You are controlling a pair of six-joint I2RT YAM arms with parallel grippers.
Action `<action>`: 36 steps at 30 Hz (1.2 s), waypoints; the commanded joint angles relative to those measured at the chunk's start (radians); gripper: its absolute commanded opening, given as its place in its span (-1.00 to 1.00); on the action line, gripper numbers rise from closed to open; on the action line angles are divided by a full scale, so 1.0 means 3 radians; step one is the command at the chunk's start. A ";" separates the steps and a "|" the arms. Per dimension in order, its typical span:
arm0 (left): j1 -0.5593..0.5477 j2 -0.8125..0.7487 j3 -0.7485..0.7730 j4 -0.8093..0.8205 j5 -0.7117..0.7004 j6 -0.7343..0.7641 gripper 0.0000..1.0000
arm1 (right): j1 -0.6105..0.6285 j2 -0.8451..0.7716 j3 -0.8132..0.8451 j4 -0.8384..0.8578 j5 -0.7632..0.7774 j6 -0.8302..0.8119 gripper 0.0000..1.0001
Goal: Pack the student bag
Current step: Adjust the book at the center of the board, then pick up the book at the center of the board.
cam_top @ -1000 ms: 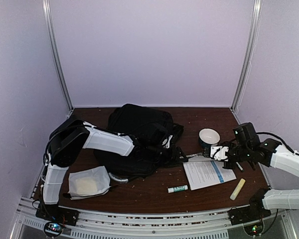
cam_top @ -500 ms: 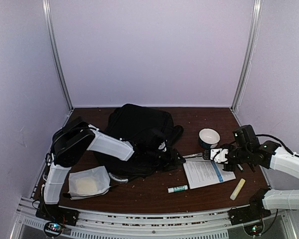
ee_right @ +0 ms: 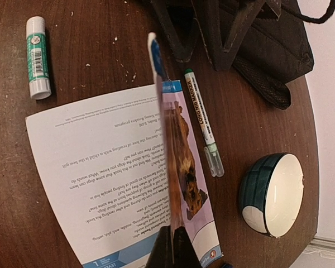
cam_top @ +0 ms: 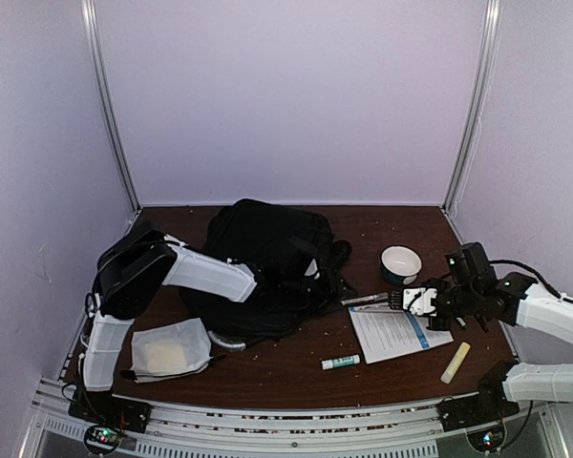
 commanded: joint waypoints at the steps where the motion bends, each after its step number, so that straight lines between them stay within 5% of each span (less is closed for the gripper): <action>1: 0.0028 0.0170 0.0262 0.0006 -0.0059 -0.0073 0.12 | -0.0016 -0.0067 -0.0047 0.0067 -0.0102 0.0032 -1.00; 16: 0.0023 0.0360 0.0409 -0.0274 0.0049 -0.0086 0.12 | -0.0017 -0.0101 0.0004 0.0010 -0.0161 0.0078 -1.00; 36: 0.0018 0.0516 0.0438 0.0339 0.0355 -0.0347 -0.52 | -0.0011 -0.0009 -0.0173 -0.0055 -0.0086 -0.0190 -1.00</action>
